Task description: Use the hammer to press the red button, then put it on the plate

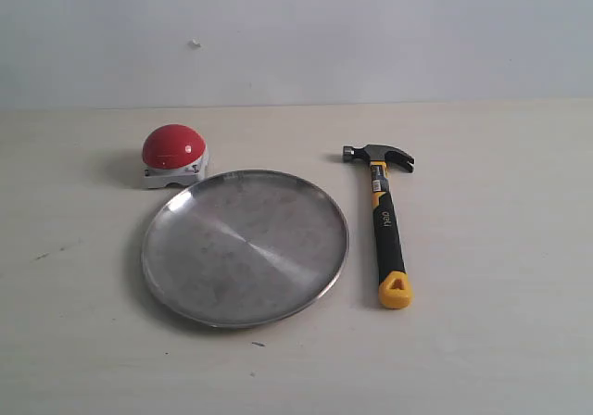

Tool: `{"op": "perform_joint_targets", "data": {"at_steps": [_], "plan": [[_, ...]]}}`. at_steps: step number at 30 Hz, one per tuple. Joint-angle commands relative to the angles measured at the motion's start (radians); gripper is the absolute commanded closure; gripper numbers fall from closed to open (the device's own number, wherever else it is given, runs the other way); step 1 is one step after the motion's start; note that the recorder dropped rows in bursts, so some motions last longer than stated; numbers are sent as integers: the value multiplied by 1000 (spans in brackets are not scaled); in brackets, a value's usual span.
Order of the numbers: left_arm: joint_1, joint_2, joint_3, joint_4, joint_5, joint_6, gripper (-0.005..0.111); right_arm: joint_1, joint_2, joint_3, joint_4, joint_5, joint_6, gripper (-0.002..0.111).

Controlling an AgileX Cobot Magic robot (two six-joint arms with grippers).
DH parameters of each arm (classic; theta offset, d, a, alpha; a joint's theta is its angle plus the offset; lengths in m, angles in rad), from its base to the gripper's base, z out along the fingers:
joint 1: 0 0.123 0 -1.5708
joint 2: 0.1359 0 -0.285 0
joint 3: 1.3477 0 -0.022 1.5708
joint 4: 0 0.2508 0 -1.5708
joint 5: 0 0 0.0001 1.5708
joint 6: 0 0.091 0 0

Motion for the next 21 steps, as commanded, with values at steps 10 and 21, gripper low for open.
{"op": "perform_joint_targets", "data": {"at_steps": [10,21], "plan": [[2,-6,0,3,-5,-2,107,-7,-6,5,-3,-9,0,108],[2,-6,0,3,-5,-2,107,-7,-6,5,62,-308,6,108]]}}
